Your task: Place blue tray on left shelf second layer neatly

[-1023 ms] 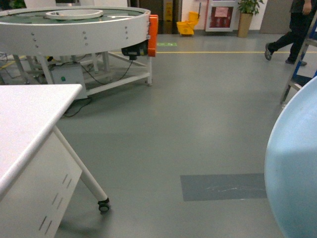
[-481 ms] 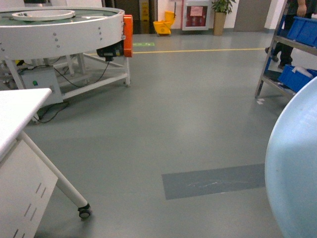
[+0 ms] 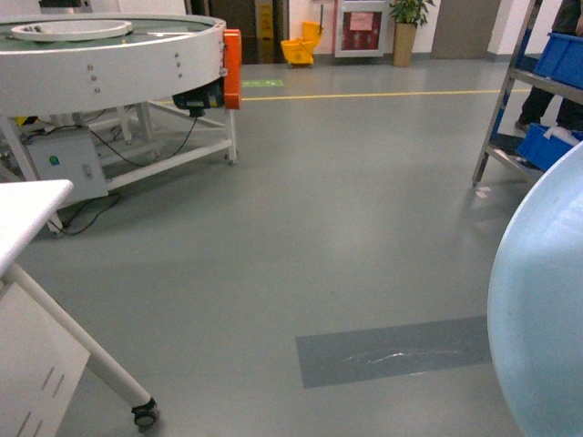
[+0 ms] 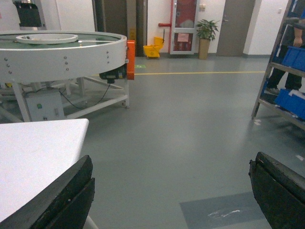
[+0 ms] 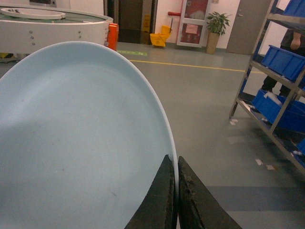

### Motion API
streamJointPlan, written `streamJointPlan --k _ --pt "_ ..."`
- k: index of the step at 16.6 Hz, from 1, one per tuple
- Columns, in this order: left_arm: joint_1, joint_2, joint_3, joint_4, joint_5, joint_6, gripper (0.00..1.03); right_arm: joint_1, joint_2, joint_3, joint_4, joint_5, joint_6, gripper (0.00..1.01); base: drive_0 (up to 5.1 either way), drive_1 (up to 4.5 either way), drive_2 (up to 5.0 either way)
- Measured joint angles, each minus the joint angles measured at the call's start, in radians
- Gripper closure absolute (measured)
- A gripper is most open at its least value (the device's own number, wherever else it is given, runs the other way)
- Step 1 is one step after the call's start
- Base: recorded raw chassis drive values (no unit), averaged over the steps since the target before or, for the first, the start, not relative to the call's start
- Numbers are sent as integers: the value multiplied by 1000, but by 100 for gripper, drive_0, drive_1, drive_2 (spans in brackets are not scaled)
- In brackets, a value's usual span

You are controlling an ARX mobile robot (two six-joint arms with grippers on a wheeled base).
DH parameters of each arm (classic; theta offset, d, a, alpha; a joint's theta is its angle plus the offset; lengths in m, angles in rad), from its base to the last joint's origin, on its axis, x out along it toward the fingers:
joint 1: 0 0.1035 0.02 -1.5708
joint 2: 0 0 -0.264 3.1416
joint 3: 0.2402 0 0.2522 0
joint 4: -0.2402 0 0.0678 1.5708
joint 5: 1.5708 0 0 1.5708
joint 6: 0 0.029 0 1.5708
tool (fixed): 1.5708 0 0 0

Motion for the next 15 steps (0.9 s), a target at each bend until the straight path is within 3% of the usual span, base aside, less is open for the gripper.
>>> streamJointPlan --k 15 --pt "0 0 0 -2 0 0 5 0 0 -2 -2 0 0 99 -1 416 -417"
